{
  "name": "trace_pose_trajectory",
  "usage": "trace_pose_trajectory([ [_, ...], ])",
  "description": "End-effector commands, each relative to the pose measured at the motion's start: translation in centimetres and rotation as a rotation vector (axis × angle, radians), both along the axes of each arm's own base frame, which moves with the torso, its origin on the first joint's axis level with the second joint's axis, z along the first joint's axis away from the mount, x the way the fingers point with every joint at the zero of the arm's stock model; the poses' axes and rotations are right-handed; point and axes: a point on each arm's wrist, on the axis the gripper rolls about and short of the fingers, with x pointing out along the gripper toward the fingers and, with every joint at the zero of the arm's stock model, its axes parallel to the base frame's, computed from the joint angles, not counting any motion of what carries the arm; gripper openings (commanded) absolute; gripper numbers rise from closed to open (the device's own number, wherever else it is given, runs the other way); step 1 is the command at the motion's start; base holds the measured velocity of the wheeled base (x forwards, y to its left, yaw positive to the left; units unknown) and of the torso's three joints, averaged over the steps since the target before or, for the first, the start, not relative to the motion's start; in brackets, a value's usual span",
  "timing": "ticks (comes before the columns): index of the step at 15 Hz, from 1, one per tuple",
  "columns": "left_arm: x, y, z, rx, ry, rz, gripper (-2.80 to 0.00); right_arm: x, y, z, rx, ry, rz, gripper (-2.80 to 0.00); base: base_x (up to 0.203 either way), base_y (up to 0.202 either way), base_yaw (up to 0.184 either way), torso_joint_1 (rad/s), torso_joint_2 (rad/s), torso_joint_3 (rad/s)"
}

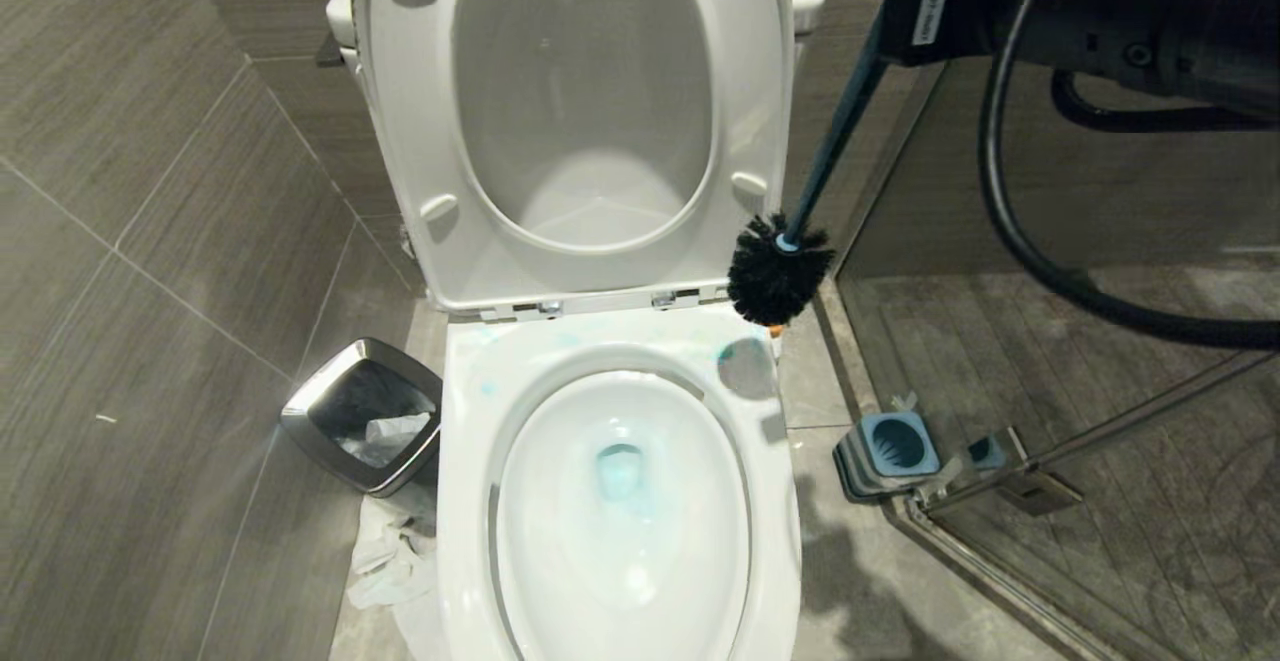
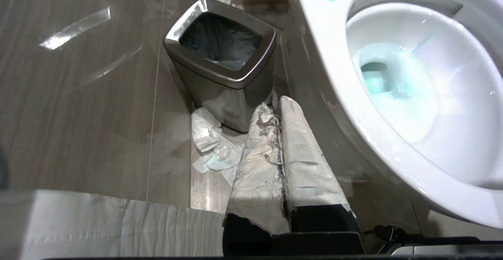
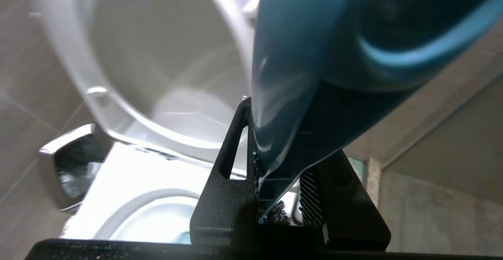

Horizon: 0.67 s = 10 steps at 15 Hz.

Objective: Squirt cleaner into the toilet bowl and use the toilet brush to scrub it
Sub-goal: Scrub the toilet bowl

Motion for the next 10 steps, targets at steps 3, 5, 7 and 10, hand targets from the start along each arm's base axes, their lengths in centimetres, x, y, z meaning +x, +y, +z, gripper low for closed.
trace_pose_trajectory([
  [3, 0.0, 0.0, 0.0, -0.001, 0.000, 0.000, -2.80, 1.7, 4.4, -3.3, -0.047, 0.081, 0.048, -2.80, 0.000, 0.000, 0.000, -0.001, 0.01, 0.200],
  [5, 0.0, 0.0, 0.0, -0.003, -0.001, 0.000, -2.80, 2.8, 6.0, -5.2, -0.052, 0.134, 0.053, -2.80, 0.000, 0.000, 0.000, 0.002, 0.00, 0.138],
  [7, 0.0, 0.0, 0.0, -0.004, -0.001, 0.000, -2.80, 3.4, 7.8, -7.1, -0.065, 0.180, 0.073, -2.80, 0.000, 0.000, 0.000, 0.000, 0.00, 0.049],
  [10, 0.0, 0.0, 0.0, -0.006, 0.000, 0.000, -2.80, 4.9, 10.6, -10.6, -0.097, 0.253, 0.082, -2.80, 0.000, 0.000, 0.000, 0.000, 0.00, 0.000],
])
